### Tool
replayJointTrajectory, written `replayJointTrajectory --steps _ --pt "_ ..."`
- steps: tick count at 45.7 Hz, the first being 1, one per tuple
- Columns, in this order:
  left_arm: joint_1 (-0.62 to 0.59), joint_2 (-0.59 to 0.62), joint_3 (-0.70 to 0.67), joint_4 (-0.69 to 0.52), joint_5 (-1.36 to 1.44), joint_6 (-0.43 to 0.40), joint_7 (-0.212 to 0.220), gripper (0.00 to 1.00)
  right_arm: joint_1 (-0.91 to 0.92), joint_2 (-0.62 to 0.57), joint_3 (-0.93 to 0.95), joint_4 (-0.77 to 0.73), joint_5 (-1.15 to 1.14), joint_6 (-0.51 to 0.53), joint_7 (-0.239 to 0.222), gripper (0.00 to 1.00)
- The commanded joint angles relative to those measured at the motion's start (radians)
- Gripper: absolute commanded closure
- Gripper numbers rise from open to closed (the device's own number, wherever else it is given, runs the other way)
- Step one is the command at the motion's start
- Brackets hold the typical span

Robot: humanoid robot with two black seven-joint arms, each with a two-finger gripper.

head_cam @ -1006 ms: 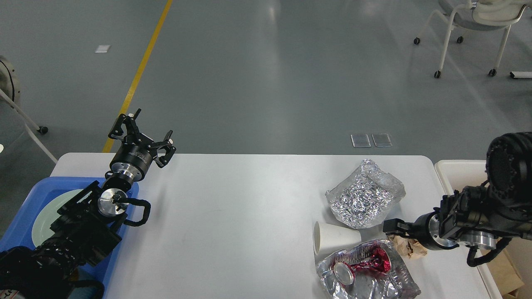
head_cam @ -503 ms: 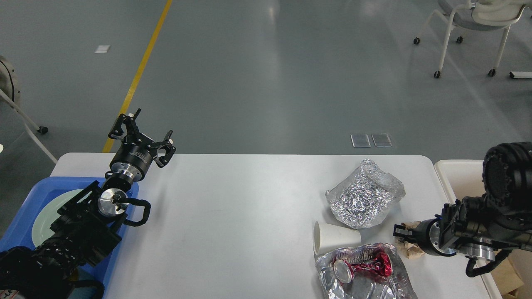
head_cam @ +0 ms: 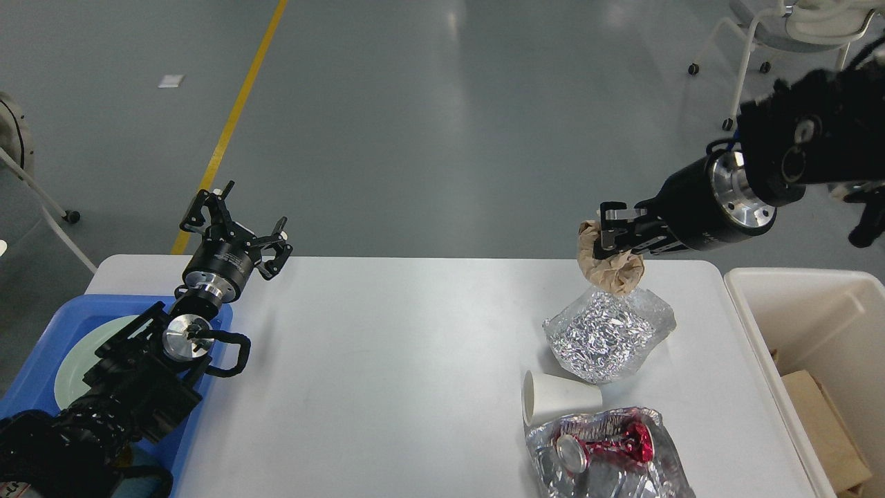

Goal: Tidy desktop
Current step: 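Lift the paper ball and drop it into the white bin, then raise the right gripper back above the table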

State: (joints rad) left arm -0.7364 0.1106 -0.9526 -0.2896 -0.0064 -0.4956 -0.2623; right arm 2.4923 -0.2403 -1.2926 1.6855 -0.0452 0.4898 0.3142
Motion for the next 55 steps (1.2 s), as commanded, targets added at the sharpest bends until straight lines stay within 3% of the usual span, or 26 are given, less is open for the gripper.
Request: replayJointTrajectory --steps 1,8,14,20,26,32,35,38,39,40,41,42,43,45,55 --pt "0.000 0.000 0.000 0.000 0.000 0.000 0.000 0.02 0.189 -0.002 0.119 0.031 -0.001 0.202 -0.006 1.00" --pt "0.000 0.000 0.000 0.000 0.000 -0.001 0.000 0.02 0.088 -0.007 0.070 0.024 -0.013 0.118 -0.018 1.00" --pt "0.000 0.000 0.000 0.000 0.000 -0.001 0.000 0.02 -0.215 -0.007 -0.216 -0.146 -0.012 -0.152 -0.020 1.00" --pt "0.000 0.000 0.000 -0.002 0.000 -0.001 0.000 0.02 -0.669 -0.069 -0.399 -0.479 0.010 -0.414 -0.020 1.00" --pt "0.000 0.000 0.000 0.000 0.000 -0.001 0.001 0.02 -1.079 -0.184 -0.418 -0.856 0.129 -0.474 -0.021 1.00" --pt "0.000 0.000 0.000 -0.002 0.000 -0.001 0.001 0.02 -1.452 -0.218 -0.419 -1.206 0.338 -0.490 -0.026 1.00" --pt "0.000 0.000 0.002 -0.002 0.000 -0.001 0.001 0.02 -1.622 -0.234 -0.418 -1.366 0.454 -0.491 -0.067 1.00" --pt "0.000 0.000 0.002 0.000 0.000 -0.001 0.000 0.02 -1.742 -0.243 -0.396 -1.464 0.568 -0.507 -0.139 1.00" --pt "0.000 0.000 0.002 -0.002 0.000 -0.001 0.000 0.02 -1.770 -0.240 -0.381 -1.478 0.596 -0.516 -0.161 0.63" --pt "0.000 0.000 0.002 -0.002 0.000 -0.001 0.000 0.02 -1.787 -0.238 -0.361 -1.489 0.617 -0.531 -0.182 0.01" --pt "0.000 0.000 0.002 -0.002 0.000 -0.001 0.000 0.02 -1.799 -0.234 -0.341 -1.491 0.631 -0.548 -0.200 0.00" --pt "0.000 0.000 0.002 -0.002 0.000 -0.001 0.000 0.02 -1.810 -0.231 -0.320 -1.492 0.643 -0.566 -0.219 0.06" --pt "0.000 0.000 0.002 -0.002 0.000 -0.001 0.000 0.02 -1.817 -0.225 -0.295 -1.492 0.645 -0.585 -0.230 0.00" --pt "0.000 0.000 0.002 -0.002 0.000 -0.001 0.000 0.02 -1.822 -0.211 -0.248 -1.492 0.643 -0.611 -0.242 0.00" --pt "0.000 0.000 0.002 0.000 0.000 -0.001 0.000 0.02 -1.788 -0.198 -0.185 -1.480 0.617 -0.622 -0.245 0.00"
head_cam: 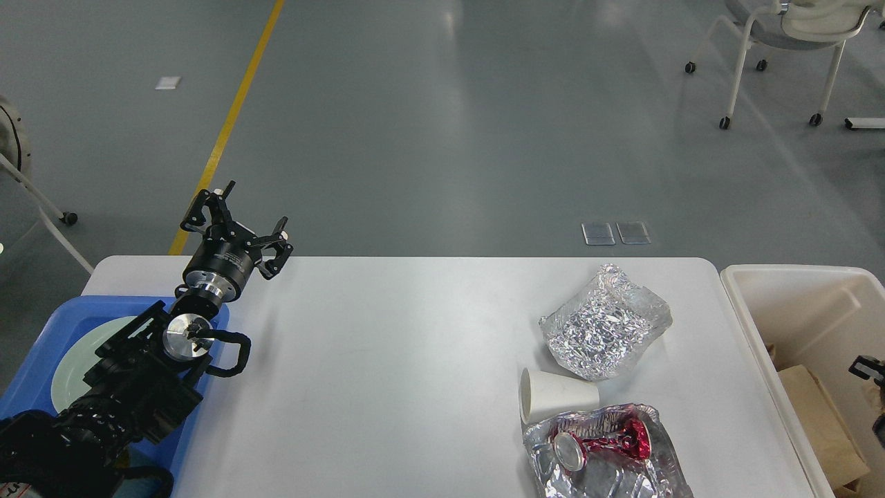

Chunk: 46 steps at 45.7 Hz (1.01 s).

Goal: Tidy desktop
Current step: 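Raise the right gripper back above the table, then lower the right gripper to the red can on the plastic sheet and grasp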

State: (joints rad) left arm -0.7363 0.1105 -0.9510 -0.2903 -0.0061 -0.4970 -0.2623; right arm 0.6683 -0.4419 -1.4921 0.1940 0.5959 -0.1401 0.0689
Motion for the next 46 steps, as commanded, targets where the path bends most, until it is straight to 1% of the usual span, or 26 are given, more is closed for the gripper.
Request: replayJointTrajectory --steps 1,3,6,11,12,16,21,24,26,30,32,36,39,42,46 --pt "0.000 0.000 0.000 0.000 0.000 0.001 0.000 0.02 0.062 0.003 0.015 0.015 -0.036 0.011 0.000 0.00" --pt "0.000 0.000 0.000 0.000 0.000 0.001 0.000 0.02 0.121 -0.001 0.016 0.037 -0.066 0.019 0.003 0.00" --pt "0.000 0.000 0.000 -0.001 0.000 0.001 0.000 0.02 0.212 -0.012 0.012 0.109 -0.128 0.054 0.008 0.00" --pt "0.000 0.000 0.000 0.000 0.000 0.000 0.000 0.02 0.434 -0.058 0.018 0.250 -0.255 0.164 0.015 0.00" --pt "0.000 0.000 0.000 0.000 0.000 0.000 0.000 0.02 0.520 -0.064 0.020 0.318 -0.287 0.206 0.022 0.00" --pt "0.000 0.000 0.000 0.000 0.000 0.000 0.000 0.02 0.823 -0.081 0.032 0.557 -0.367 0.315 0.035 0.00" --pt "0.000 0.000 0.000 -0.001 0.000 0.001 0.000 0.02 1.195 -0.077 0.049 0.913 -0.476 0.413 0.034 0.00" --pt "0.000 0.000 0.000 0.000 0.000 0.000 0.000 0.02 1.384 -0.041 0.052 1.124 -0.513 0.421 0.032 0.00" --pt "0.000 0.000 0.000 0.000 0.000 0.001 0.000 0.02 1.486 0.009 0.058 1.255 -0.519 0.421 0.032 0.00" --pt "0.000 0.000 0.000 0.000 0.000 0.001 0.000 0.02 1.655 0.110 0.085 1.465 -0.519 0.421 0.032 0.00" --pt "0.000 0.000 0.000 0.000 0.000 0.001 0.000 0.02 1.714 0.150 0.113 1.544 -0.519 0.421 0.032 0.00" --pt "0.000 0.000 0.000 0.000 0.000 0.001 0.000 0.02 1.760 0.206 0.171 1.551 -0.515 0.471 0.034 0.00" --pt "0.000 0.000 0.000 0.000 0.000 0.001 0.000 0.02 1.757 0.235 0.181 1.551 -0.515 0.476 0.032 0.00" --pt "0.000 0.000 0.000 -0.001 0.000 0.000 0.000 0.02 1.720 0.243 0.181 1.551 -0.515 0.476 0.034 0.00" --pt "0.000 0.000 0.000 -0.001 0.000 0.000 0.000 0.02 1.601 0.217 0.155 1.550 -0.525 0.465 0.034 0.00"
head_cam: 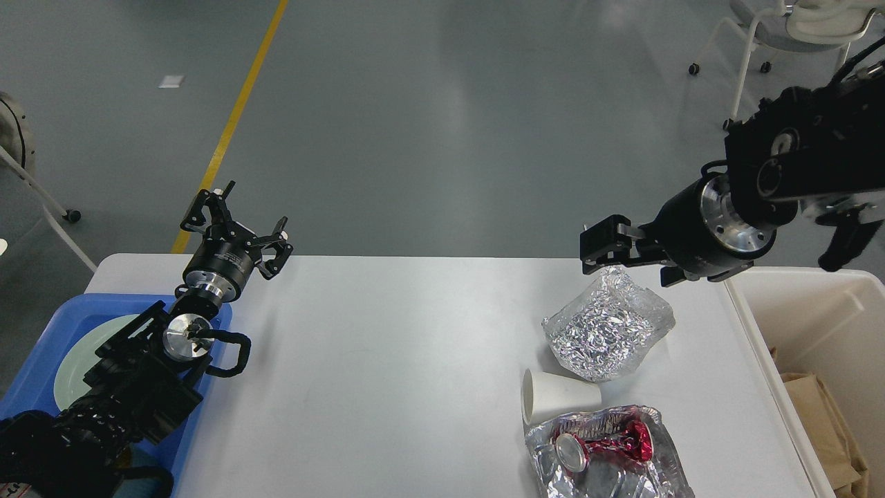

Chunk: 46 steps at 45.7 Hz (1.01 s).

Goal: Tidy desktop
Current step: 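Lower the right gripper to the red can on the plastic sheet and grasp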

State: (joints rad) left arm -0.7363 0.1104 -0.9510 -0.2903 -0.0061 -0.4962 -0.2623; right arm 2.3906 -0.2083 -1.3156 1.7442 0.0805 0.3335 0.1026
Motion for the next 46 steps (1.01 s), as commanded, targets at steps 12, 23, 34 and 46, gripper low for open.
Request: replayJointTrajectory --steps 12,23,34,46 --pt "0.000 0.000 -0.002 -0.001 0.000 0.001 0.001 0.02 -0.600 -0.246 -0.106 -0.009 -0.074 -0.218 0.008 0.00" --pt "0.000 0.000 0.000 -0.001 0.000 -0.001 0.000 0.02 -0.843 -0.255 -0.047 -0.022 -0.103 -0.476 0.129 0.00" --pt "0.000 0.000 0.000 -0.001 0.000 -0.001 0.000 0.02 -0.884 -0.238 -0.004 -0.055 -0.105 -0.527 0.195 0.00" --pt "0.000 0.000 0.000 0.000 0.000 -0.001 0.001 0.02 -1.022 -0.180 -0.002 -0.164 -0.107 -0.565 0.229 0.00"
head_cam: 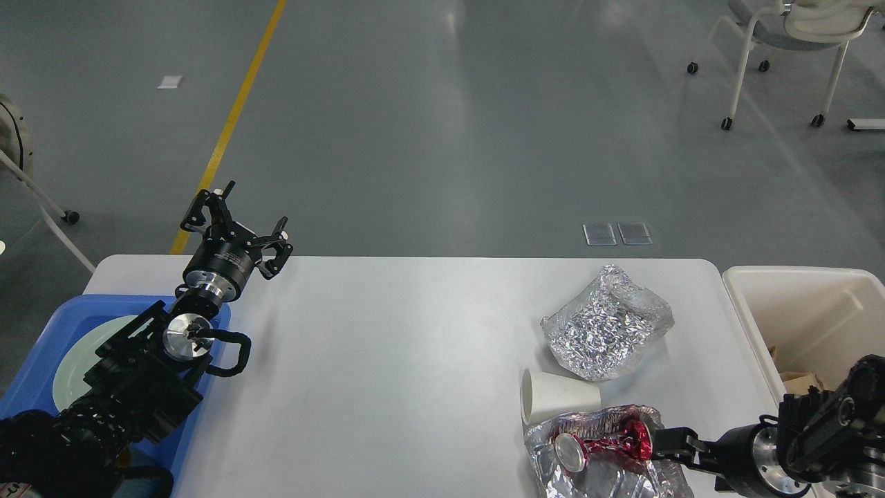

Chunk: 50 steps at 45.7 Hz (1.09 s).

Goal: Tidy desktop
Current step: 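Lower the right gripper to the red can on the plastic sheet and grasp, then lift the red can with its plastic sheet and drop into the bin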

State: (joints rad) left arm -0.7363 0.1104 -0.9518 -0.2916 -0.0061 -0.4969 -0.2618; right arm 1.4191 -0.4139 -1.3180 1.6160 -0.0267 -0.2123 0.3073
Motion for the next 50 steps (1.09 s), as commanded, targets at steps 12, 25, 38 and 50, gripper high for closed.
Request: replayJointTrajectory --steps 12,25,38,50 --pt "0.000 0.000 0.001 0.000 0.000 0.001 0.001 0.02 -0.144 0.063 0.000 -0.119 0.019 -0.044 0.046 0.56" --pt "0.000 0.000 -0.001 0.000 0.000 0.000 -0.001 0.02 -0.192 0.066 -0.001 -0.131 0.019 -0.102 0.046 1.00" --pt "0.000 0.000 0.001 0.000 0.000 0.000 0.001 0.02 -0.184 0.055 -0.001 -0.130 0.019 -0.101 0.042 1.00" --pt "0.000 0.000 0.001 0.000 0.000 0.000 -0.001 0.02 -0.095 -0.003 -0.027 -0.114 0.021 -0.078 0.042 1.00"
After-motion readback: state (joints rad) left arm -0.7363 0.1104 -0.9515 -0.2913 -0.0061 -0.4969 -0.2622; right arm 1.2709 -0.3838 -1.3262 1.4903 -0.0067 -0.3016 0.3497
